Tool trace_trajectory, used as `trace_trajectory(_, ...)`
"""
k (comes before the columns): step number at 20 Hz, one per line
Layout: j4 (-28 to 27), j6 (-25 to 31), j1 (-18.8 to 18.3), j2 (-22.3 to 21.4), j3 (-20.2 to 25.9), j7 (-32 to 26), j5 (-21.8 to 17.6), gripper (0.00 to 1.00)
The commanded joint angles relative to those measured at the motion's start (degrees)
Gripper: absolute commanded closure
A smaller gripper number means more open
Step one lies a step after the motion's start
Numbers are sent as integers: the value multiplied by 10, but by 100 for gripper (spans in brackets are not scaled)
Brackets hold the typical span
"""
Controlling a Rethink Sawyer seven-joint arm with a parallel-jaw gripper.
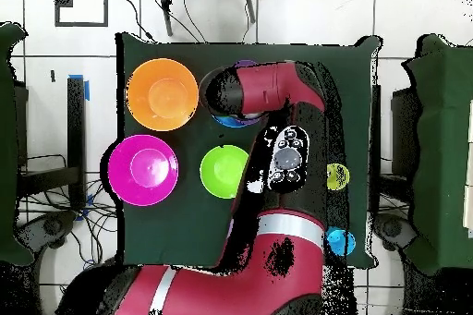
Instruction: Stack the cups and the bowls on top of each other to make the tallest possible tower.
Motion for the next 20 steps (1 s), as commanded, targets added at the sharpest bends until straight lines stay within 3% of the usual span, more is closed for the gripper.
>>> trace_trajectory(1, 94, 52, -122, -47, 168, -116, 91, 100)
trace_trajectory(9, 88, 66, -122, -46, 176, -105, 72, 100)
trace_trajectory(13, 81, 105, -96, -64, 151, -88, 50, 100)
trace_trajectory(20, 70, 115, -76, -66, 137, -65, 43, 100)
